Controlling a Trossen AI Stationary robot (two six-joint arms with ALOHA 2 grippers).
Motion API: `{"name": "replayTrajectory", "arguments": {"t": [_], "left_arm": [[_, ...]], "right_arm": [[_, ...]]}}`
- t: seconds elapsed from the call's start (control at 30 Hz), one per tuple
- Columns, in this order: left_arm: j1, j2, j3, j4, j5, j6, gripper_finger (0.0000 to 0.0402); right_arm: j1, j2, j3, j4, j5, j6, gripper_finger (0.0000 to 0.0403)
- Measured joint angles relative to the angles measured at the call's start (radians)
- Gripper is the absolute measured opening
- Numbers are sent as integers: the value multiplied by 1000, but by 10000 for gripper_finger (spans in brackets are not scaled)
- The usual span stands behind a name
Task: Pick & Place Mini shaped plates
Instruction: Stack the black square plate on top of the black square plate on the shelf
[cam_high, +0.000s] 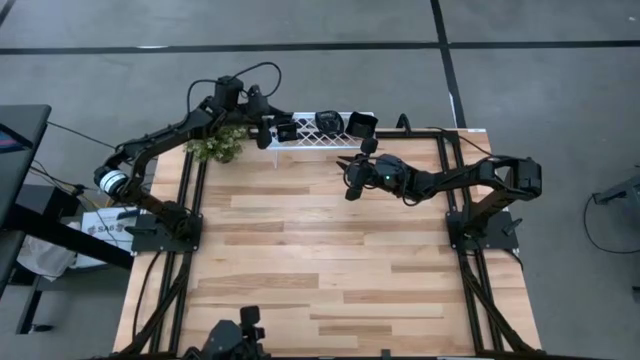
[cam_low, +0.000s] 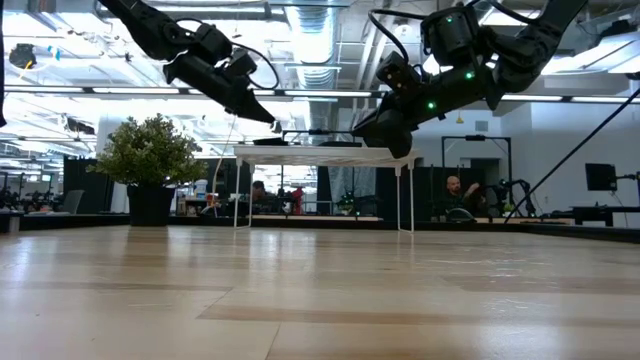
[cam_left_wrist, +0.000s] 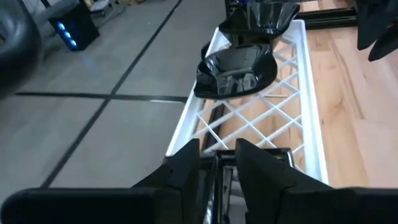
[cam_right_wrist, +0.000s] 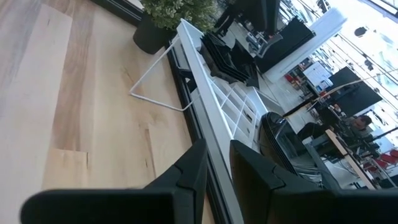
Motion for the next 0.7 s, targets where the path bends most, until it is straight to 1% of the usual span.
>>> {"name": "replayTrajectory", "arguments": {"t": [0.2, 0.37, 0.5, 0.6, 0.7], "left_arm": [[6, 0, -13, -20, 0, -11, 155], [6, 0, -51, 6, 0, 42, 195], [6, 0, -61, 30, -7, 57, 210], [6, 0, -62, 30, -38, 75, 213], [6, 0, -62, 32, -48, 93, 214]], "right_arm": [[0, 0, 0, -2, 0, 1, 65], [1, 0, 0, -3, 0, 2, 65], [0, 0, 0, -3, 0, 2, 65], [0, 0, 0, -3, 0, 2, 65], [0, 0, 0, -3, 0, 2, 65]]}}
